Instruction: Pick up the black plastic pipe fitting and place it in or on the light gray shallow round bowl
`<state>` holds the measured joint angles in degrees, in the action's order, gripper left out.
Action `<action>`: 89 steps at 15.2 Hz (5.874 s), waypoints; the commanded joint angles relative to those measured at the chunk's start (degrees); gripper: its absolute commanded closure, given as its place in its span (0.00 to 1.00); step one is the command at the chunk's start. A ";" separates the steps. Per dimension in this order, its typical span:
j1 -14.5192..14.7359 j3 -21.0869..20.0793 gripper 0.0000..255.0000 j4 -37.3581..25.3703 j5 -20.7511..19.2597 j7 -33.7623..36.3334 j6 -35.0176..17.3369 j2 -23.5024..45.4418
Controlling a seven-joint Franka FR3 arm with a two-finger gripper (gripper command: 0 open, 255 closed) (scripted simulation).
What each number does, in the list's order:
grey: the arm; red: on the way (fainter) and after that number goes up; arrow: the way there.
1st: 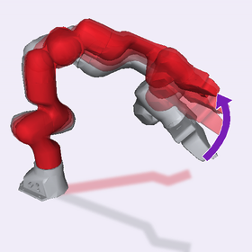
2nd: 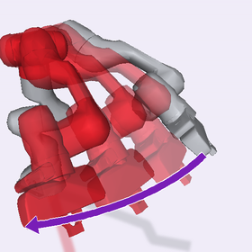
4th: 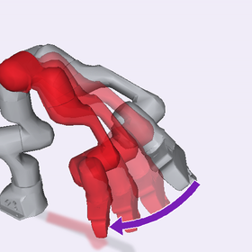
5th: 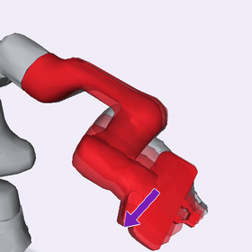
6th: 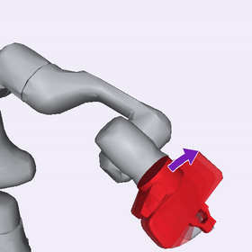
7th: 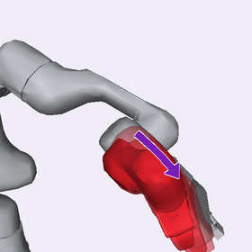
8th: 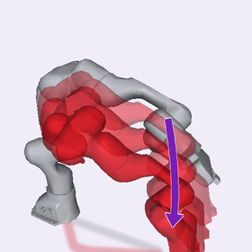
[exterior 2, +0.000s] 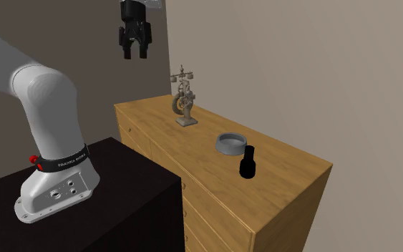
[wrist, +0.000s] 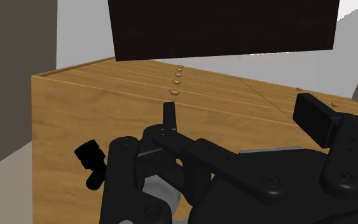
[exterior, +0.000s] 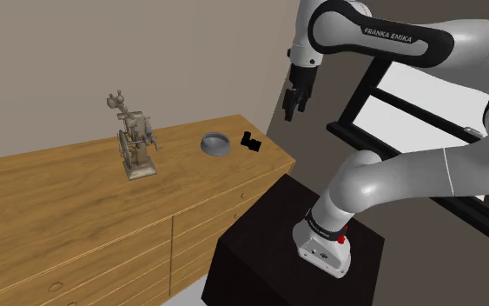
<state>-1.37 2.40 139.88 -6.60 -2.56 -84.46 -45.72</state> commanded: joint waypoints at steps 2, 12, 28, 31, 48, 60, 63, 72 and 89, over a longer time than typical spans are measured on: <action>-0.24 1.14 0.00 1.01 -0.77 -1.21 -1.86 0.45; -2.25 13.01 0.00 6.29 -6.81 -13.07 -21.77 11.06; 0.16 29.03 0.00 -4.26 6.96 -41.08 -50.12 47.13; -1.29 28.59 0.00 -8.87 14.51 -48.69 -52.54 55.26; -17.87 15.91 0.00 -42.42 34.00 -68.76 -52.56 90.84; -18.49 14.71 0.00 -43.61 35.12 -69.34 -54.78 94.20; -18.49 14.71 1.00 -43.61 35.12 -69.34 -54.78 94.20; -18.33 14.92 1.00 -43.33 34.93 -69.21 -54.41 93.56; -15.84 18.44 1.00 -40.74 31.12 -66.44 -47.25 83.71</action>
<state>-17.35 20.61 99.00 24.79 -69.17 -132.20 38.62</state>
